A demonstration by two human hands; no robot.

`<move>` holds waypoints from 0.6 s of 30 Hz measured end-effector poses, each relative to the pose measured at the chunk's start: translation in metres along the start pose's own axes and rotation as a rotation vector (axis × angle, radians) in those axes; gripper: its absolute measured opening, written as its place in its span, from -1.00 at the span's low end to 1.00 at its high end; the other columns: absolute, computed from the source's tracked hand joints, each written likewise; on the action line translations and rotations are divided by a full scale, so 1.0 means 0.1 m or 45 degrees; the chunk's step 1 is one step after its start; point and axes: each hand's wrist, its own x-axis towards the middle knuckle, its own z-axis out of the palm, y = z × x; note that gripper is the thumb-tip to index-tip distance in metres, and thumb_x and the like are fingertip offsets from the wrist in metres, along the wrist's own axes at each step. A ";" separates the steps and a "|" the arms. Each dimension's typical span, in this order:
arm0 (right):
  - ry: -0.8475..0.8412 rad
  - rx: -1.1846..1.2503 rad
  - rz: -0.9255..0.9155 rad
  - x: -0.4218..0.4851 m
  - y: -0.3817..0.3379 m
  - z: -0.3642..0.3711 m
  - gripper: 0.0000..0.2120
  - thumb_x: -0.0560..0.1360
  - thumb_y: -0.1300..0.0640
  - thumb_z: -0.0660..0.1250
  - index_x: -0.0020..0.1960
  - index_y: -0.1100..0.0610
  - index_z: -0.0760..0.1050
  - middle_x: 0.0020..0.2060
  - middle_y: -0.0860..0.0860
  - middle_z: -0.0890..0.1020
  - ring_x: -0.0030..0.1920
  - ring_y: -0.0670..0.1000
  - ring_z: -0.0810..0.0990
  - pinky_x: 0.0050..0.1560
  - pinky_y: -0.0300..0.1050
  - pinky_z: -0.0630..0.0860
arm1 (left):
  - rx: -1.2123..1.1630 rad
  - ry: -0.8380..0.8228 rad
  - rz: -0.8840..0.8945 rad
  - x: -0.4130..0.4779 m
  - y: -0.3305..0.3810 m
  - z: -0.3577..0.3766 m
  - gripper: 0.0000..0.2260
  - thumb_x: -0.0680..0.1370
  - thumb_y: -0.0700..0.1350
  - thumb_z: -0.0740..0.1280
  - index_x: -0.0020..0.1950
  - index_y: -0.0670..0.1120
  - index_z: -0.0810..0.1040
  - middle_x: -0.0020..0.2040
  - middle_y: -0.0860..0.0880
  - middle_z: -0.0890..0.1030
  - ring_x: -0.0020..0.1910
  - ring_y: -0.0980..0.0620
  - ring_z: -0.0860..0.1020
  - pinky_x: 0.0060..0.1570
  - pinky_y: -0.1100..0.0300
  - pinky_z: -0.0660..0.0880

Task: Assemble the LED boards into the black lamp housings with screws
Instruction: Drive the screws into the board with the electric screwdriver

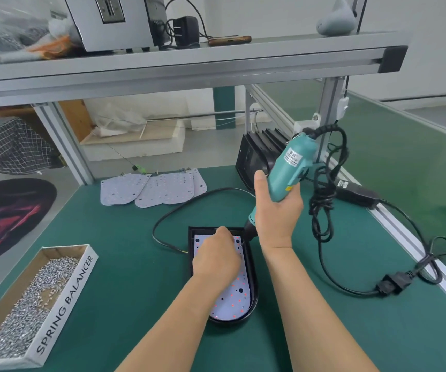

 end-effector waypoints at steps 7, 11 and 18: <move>-0.012 -0.047 -0.042 -0.03 0.01 0.03 -0.73 0.39 -0.19 0.42 -0.21 -0.05 0.41 -0.40 -0.22 0.55 -0.41 -0.18 0.48 -0.30 -0.38 0.42 | -0.054 -0.018 0.013 0.04 -0.03 -0.01 -0.71 0.54 -0.17 0.32 0.26 -0.08 0.44 0.06 -0.06 0.60 0.06 -0.12 0.58 0.02 0.06 0.54; -0.019 -0.070 -0.045 -0.03 0.02 0.04 -0.71 0.38 -0.20 0.41 -0.22 -0.04 0.40 -0.42 -0.21 0.54 -0.41 -0.15 0.48 -0.31 -0.31 0.44 | -0.048 -0.014 0.025 0.06 -0.05 0.00 -0.71 0.54 -0.17 0.32 0.26 -0.08 0.44 0.11 -0.07 0.61 0.07 -0.11 0.57 0.01 0.08 0.52; -0.111 -0.101 -0.049 -0.08 0.01 0.10 -0.63 0.38 -0.20 0.42 -0.19 0.10 0.44 -0.35 0.01 0.55 -0.39 0.05 0.50 -0.32 -0.05 0.51 | -0.046 -0.010 0.038 0.06 -0.05 0.02 -0.72 0.54 -0.19 0.30 0.26 -0.10 0.43 -0.04 -0.08 0.59 0.02 -0.16 0.60 -0.03 0.05 0.54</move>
